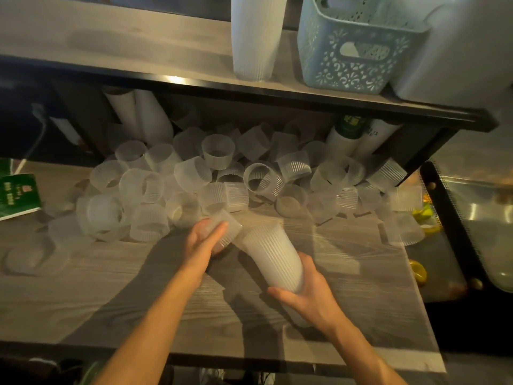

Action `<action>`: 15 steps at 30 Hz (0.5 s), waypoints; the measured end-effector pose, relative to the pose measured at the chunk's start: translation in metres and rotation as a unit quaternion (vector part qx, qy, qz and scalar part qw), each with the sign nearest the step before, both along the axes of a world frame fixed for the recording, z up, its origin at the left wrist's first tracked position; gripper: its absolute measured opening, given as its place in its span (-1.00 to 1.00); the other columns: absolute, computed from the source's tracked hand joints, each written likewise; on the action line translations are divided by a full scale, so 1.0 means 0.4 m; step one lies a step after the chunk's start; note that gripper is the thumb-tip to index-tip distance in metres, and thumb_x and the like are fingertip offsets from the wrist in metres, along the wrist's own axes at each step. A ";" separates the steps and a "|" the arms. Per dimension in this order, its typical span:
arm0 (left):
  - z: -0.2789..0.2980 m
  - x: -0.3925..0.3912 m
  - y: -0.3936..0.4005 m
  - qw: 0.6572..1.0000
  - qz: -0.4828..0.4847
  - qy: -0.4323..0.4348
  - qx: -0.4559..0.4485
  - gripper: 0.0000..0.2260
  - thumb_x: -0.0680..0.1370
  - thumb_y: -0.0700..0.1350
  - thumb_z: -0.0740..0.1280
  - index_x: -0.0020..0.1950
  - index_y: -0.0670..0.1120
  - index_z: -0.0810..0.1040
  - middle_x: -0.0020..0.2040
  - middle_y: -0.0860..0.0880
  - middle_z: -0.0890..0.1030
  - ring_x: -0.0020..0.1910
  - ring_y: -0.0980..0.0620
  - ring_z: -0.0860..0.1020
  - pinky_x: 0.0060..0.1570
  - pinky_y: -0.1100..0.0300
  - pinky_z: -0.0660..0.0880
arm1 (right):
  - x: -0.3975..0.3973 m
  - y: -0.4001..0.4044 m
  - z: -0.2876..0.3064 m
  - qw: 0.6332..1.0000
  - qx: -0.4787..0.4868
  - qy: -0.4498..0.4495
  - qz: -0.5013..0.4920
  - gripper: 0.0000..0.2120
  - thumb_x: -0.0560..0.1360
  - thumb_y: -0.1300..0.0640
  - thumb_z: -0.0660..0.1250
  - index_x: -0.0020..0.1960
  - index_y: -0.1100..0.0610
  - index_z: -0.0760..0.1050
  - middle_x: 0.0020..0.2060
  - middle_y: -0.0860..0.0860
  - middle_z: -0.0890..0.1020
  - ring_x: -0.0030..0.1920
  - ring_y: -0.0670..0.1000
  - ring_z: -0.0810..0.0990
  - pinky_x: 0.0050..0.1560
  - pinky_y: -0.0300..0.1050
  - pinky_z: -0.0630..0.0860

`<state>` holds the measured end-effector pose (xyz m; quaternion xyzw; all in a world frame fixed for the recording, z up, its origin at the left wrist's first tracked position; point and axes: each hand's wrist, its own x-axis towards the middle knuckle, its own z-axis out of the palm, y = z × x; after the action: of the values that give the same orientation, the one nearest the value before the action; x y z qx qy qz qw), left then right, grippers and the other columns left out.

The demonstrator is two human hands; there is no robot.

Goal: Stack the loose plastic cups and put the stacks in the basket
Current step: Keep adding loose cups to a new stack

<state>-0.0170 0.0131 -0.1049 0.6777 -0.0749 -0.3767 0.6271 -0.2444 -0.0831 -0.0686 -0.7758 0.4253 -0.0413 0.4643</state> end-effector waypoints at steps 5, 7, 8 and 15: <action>0.059 0.025 0.079 0.999 0.000 -0.012 -0.040 -0.10 0.07 0.41 0.54 0.27 -0.02 0.46 0.23 -0.05 0.56 0.17 -0.02 0.58 0.09 0.07 0.53 | 0.010 -0.008 0.006 1.000 -0.022 0.011 0.016 -0.16 0.26 -0.20 0.59 0.39 -0.03 0.25 0.13 -0.12 0.47 0.10 -0.10 0.50 0.01 -0.25 0.48; 0.094 0.032 0.099 0.999 -0.010 -0.045 -0.023 -0.10 0.14 0.41 0.52 0.35 0.00 0.42 0.24 0.08 0.53 0.21 0.08 0.52 0.22 0.09 0.46 | 0.020 -0.009 0.009 0.998 -0.048 0.024 0.037 -0.08 0.18 -0.35 0.51 0.40 -0.01 0.27 0.17 -0.08 0.46 0.14 -0.08 0.49 0.08 -0.17 0.48; 0.111 0.033 0.105 0.998 -0.011 -0.060 -0.021 -0.33 0.29 0.32 0.51 0.28 0.04 0.46 0.20 0.15 0.52 0.18 0.14 0.50 0.21 0.16 0.44 | 0.026 -0.008 0.013 0.997 -0.057 0.028 0.048 -0.05 0.16 -0.40 0.47 0.41 -0.01 0.27 0.18 -0.07 0.46 0.14 -0.07 0.49 0.10 -0.15 0.48; 0.179 0.062 0.132 0.984 -0.096 -0.149 0.017 -0.35 0.26 0.42 0.45 0.23 0.13 0.49 0.16 0.16 0.58 0.14 0.17 0.54 0.09 0.18 0.50 | 0.064 -0.002 0.047 0.982 -0.123 0.046 0.134 -0.12 0.26 -0.36 0.48 0.44 -0.07 0.22 0.23 -0.13 0.42 0.18 -0.04 0.50 0.15 -0.06 0.47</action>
<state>0.0077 0.0661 -0.0334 0.7264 -0.2263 -0.3310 0.5582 -0.2187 -0.0838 -0.0499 -0.8780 0.3303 0.0048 0.3465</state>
